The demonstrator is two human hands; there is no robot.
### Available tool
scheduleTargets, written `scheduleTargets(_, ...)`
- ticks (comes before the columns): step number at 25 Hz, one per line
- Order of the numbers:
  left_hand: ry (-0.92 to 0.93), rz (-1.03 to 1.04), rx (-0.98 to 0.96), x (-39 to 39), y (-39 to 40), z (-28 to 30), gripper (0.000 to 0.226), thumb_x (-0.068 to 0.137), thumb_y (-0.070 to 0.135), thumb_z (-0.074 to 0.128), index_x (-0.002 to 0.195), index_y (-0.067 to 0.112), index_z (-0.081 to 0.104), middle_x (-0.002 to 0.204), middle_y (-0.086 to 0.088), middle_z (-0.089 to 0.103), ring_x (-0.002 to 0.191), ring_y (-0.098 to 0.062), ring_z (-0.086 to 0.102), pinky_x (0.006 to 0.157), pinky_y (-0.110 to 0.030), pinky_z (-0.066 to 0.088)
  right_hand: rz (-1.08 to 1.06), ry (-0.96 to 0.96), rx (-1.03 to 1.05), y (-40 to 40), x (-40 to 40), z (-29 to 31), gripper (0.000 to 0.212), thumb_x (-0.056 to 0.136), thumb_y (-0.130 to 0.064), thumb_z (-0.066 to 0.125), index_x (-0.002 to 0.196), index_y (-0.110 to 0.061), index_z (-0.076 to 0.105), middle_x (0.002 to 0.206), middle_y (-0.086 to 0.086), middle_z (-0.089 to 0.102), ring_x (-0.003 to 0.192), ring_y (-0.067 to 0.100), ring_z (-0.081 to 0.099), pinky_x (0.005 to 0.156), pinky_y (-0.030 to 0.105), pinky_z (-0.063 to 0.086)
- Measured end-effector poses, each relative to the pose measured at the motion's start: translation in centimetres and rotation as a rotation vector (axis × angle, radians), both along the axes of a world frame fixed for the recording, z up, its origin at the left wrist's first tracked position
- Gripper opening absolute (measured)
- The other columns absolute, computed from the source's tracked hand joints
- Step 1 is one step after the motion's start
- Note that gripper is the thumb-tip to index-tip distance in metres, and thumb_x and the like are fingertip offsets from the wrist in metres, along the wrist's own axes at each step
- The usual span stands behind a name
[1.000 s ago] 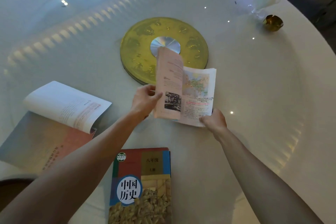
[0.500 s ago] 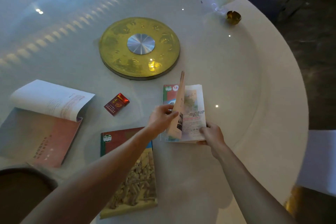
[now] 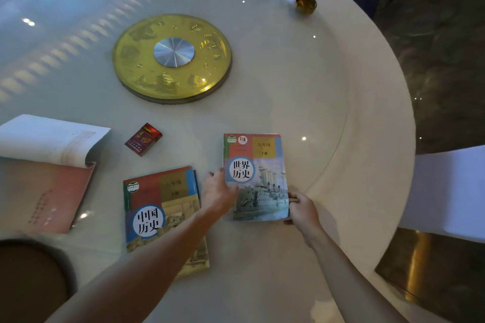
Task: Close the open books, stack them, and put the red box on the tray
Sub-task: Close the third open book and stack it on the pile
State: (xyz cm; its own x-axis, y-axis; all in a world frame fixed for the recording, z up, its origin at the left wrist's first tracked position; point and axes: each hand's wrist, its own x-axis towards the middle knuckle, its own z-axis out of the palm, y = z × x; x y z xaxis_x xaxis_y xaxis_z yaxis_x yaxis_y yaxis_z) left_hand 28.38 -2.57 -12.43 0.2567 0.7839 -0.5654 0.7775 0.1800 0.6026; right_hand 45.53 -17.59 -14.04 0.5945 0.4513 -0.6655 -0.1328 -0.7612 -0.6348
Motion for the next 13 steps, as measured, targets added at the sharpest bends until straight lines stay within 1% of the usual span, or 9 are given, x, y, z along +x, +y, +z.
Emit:
scheduleTargets(2, 0.058, -0.007, -0.012, -0.2, -0.4, -0.2, 0.060, 0.086, 0.023, 0.060, 0.142, 0.006, 0.045, 0.133, -0.017, 0.050, 0.121, -0.034, 0.054, 0.103, -0.045, 0.050, -0.018, -0.061, -0.004, -0.6, -0.2, -0.8, 0.026, 0.093, -0.011, 0.048, 0.095, -0.013, 0.074, 0.078, 0.004, 0.071, 0.068, 0.022, 0.057, 0.061, 0.034, 0.045)
scheduleTargets(4, 0.058, 0.026, -0.050, -0.2, -0.6, -0.7, 0.052, 0.086, 0.026, 0.060, 0.131, 0.004, 0.050, 0.125, -0.017, 0.058, 0.111, -0.032, 0.060, 0.096, -0.047, 0.055, -0.022, -0.102, -0.007, -0.9, -0.4, -1.1, 0.018, 0.094, -0.013, 0.053, 0.081, -0.012, 0.065, 0.071, 0.002, 0.058, 0.071, 0.022, 0.050, 0.064, 0.034, 0.040)
scheduleTargets(5, 0.043, 0.059, -0.074, -0.2, -0.6, -0.8, 0.045, 0.086, 0.027, 0.061, 0.124, 0.004, 0.053, 0.116, -0.016, 0.063, 0.103, -0.031, 0.065, 0.088, -0.047, 0.059, -0.024, -0.104, -0.011, -0.8, -0.5, -1.0, 0.014, 0.094, -0.014, 0.055, 0.082, -0.013, 0.062, 0.075, 0.001, 0.058, 0.074, 0.023, 0.052, 0.066, 0.035, 0.040)
scheduleTargets(6, 0.024, 0.090, -0.092, -0.2, -0.6, -0.8, 0.038, 0.088, 0.028, 0.063, 0.118, 0.005, 0.057, 0.108, -0.014, 0.067, 0.095, -0.030, 0.068, 0.082, -0.046, 0.061, -0.032, -0.091, -0.019, -0.8, -0.5, -1.0, 0.007, 0.095, -0.015, 0.058, 0.090, -0.012, 0.062, 0.081, 0.002, 0.060, 0.077, 0.023, 0.054, 0.069, 0.035, 0.042)
scheduleTargets(8, -0.025, 0.114, -0.127, -0.3, -0.4, -0.7, 0.029, 0.090, 0.029, 0.067, 0.107, 0.005, 0.066, 0.098, -0.010, 0.073, 0.088, -0.028, 0.072, 0.077, -0.042, 0.062, -0.053, -0.055, -0.023, -0.6, -0.5, -0.7, 0.015, 0.094, -0.016, 0.061, 0.108, -0.010, 0.063, 0.092, 0.005, 0.065, 0.078, 0.022, 0.058, 0.067, 0.033, 0.045)
scheduleTargets(9, -0.048, 0.100, -0.145, -0.3, -0.3, -0.6, 0.024, 0.092, 0.026, 0.068, 0.104, 0.006, 0.068, 0.097, -0.007, 0.073, 0.089, -0.026, 0.072, 0.074, -0.039, 0.060, -0.050, -0.027, -0.003, -0.5, -0.5, -0.3, 0.018, 0.094, -0.015, 0.061, 0.111, -0.012, 0.065, 0.092, 0.005, 0.067, 0.074, 0.020, 0.059, 0.062, 0.030, 0.045)
scheduleTargets(11, -0.090, 0.086, -0.172, -0.3, -0.3, 0.1, 0.020, 0.094, 0.019, 0.065, 0.112, 0.009, 0.065, 0.100, -0.004, 0.069, 0.089, -0.021, 0.070, 0.067, -0.030, 0.055, -0.022, 0.035, 0.066, -0.1, -0.3, 0.4, 0.021, 0.093, -0.013, 0.059, 0.109, -0.021, 0.070, 0.092, 0.004, 0.076, 0.070, 0.020, 0.067, 0.054, 0.026, 0.047)
scheduleTargets(12, -0.118, 0.105, -0.183, -0.5, -0.4, 0.5, 0.020, 0.095, 0.017, 0.063, 0.115, 0.011, 0.062, 0.102, -0.005, 0.069, 0.084, -0.019, 0.069, 0.061, -0.026, 0.052, -0.015, 0.082, 0.085, 0.0, -0.2, 0.8, 0.024, 0.092, -0.012, 0.059, 0.108, -0.024, 0.073, 0.095, 0.005, 0.080, 0.075, 0.024, 0.074, 0.056, 0.028, 0.053)
scheduleTargets(13, -0.140, 0.128, -0.194, -0.8, -0.3, 0.7, 0.021, 0.096, 0.016, 0.062, 0.116, 0.011, 0.060, 0.104, -0.006, 0.070, 0.079, -0.017, 0.068, 0.056, -0.023, 0.050, -0.018, 0.137, 0.096, 0.2, -0.3, 1.2, 0.026, 0.090, -0.011, 0.060, 0.108, -0.024, 0.074, 0.100, 0.008, 0.082, 0.084, 0.029, 0.078, 0.064, 0.037, 0.059)
